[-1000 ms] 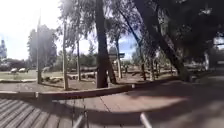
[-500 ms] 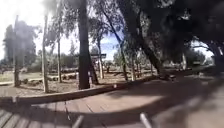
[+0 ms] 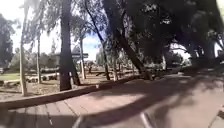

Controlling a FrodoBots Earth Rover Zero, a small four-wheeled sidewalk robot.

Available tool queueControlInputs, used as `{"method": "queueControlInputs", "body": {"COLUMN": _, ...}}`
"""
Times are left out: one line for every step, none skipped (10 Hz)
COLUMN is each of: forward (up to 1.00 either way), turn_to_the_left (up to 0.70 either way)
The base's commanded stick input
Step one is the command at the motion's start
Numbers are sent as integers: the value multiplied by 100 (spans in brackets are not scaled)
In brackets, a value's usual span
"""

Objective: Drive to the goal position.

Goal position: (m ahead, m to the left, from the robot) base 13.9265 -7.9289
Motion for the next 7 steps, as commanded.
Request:
{"method": "queueControlInputs", "body": {"forward": 0, "turn_to_the_left": -70}}
{"method": "queueControlInputs", "body": {"forward": 0, "turn_to_the_left": -70}}
{"method": "queueControlInputs", "body": {"forward": 0, "turn_to_the_left": -70}}
{"method": "queueControlInputs", "body": {"forward": 0, "turn_to_the_left": -70}}
{"method": "queueControlInputs", "body": {"forward": 0, "turn_to_the_left": -70}}
{"method": "queueControlInputs", "body": {"forward": 0, "turn_to_the_left": -70}}
{"method": "queueControlInputs", "body": {"forward": 0, "turn_to_the_left": -70}}
